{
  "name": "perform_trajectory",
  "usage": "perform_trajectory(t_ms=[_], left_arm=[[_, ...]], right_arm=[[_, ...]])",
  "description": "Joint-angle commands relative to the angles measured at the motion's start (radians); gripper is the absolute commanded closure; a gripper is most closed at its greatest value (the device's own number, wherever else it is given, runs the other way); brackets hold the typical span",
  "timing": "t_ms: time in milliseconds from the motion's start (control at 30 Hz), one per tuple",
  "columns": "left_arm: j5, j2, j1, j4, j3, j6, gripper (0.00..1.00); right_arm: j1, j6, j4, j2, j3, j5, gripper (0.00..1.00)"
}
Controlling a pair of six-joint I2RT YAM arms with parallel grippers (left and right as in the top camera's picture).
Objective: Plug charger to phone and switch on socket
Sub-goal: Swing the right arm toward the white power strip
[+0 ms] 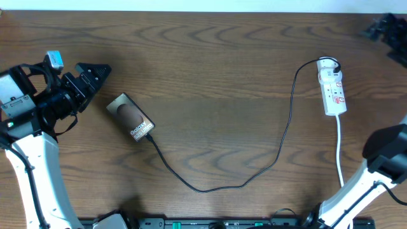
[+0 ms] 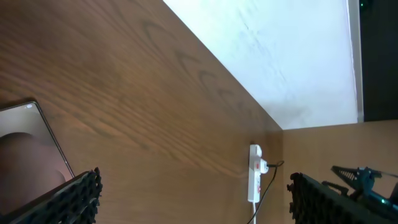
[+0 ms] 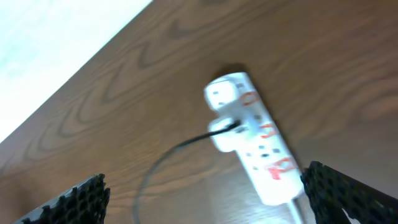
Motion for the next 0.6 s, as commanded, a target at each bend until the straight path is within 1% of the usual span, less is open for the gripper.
perform_trajectory(t_ms=[0, 167, 333, 467, 567], left_arm=[[0.009, -0.005, 0.003, 0.0, 0.0, 0.014, 0.06], [0.009, -0.005, 0.003, -0.004, 0.0, 0.014, 0.06], [0.009, -0.005, 0.003, -0.005, -0.001, 0.014, 0.06], [0.009, -0.005, 0.003, -0.008, -0.001, 0.014, 0.06], [0.009, -0.005, 0.003, -0.016, -0.001, 0.014, 0.06]], right_arm=[[-0.037, -0.121, -0.007, -0.006, -0.017, -0.031, 0.01], [-0.071, -0.169, 0.01, -0.004, -0.127, -0.028, 0.01], [-0.072, -0.286, 0.027, 0.011, -0.249, -0.099, 0.01], [-0.072, -0.301, 0.029, 0.049, -0.264, -0.112, 0.01], [-0.071, -0.343, 0.033, 0.087, -0.264, -0.118, 0.01]])
